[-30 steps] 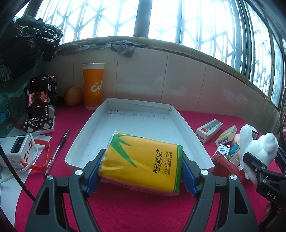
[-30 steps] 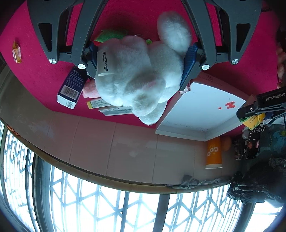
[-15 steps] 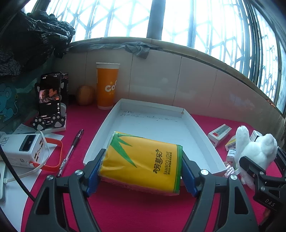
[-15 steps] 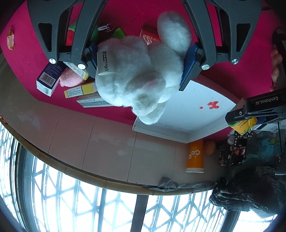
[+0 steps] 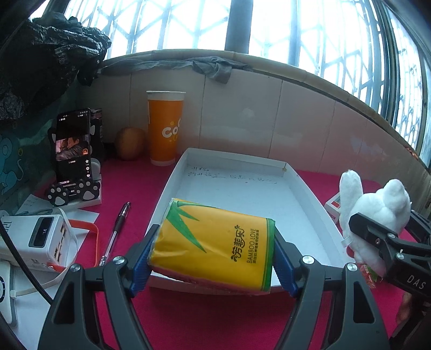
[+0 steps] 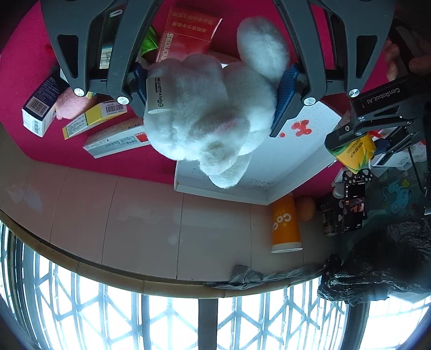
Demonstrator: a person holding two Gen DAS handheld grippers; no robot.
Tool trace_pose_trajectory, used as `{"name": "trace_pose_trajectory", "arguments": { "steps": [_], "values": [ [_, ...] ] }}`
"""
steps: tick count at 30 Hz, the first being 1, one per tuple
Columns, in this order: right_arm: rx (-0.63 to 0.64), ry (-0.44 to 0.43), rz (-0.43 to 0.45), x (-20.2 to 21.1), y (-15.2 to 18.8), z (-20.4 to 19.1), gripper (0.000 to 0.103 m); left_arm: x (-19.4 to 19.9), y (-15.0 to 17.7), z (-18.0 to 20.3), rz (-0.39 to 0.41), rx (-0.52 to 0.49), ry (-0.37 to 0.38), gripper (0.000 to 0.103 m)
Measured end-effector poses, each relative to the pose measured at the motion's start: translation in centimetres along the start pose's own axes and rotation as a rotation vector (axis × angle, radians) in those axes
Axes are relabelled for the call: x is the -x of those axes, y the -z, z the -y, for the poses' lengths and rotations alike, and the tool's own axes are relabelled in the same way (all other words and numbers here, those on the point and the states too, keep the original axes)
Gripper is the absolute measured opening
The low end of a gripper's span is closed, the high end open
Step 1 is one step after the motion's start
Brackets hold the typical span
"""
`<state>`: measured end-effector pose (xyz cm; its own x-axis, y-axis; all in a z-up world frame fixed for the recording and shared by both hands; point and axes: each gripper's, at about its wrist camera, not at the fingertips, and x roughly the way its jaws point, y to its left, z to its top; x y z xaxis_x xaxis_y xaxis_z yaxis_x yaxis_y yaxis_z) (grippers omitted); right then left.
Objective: Organize objects
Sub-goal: 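Carry the tissue pack with the left tool while the right tool carries the bunny toward the white tray, then release the tissue pack into the tray with the left tool while the right tool releases the bunny there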
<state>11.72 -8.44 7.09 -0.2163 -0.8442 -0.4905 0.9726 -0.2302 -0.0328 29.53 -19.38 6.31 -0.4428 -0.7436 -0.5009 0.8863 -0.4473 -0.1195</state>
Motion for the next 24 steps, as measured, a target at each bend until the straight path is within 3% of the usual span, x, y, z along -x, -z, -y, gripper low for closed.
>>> {"name": "trace_pose_trajectory", "arguments": {
  "steps": [12, 24],
  "values": [
    [-0.071, -0.061, -0.081, -3.8, -1.8, -0.8, 0.075, -3.1, -2.9, 0.1, -0.051, 0.003, 0.028, 0.076],
    [-0.102, -0.034, -0.12, -6.9, -3.7, 0.1, 0.075, -6.6, -5.0, 2.0, -0.089, -0.059, -0.023, 0.076]
  ]
}}
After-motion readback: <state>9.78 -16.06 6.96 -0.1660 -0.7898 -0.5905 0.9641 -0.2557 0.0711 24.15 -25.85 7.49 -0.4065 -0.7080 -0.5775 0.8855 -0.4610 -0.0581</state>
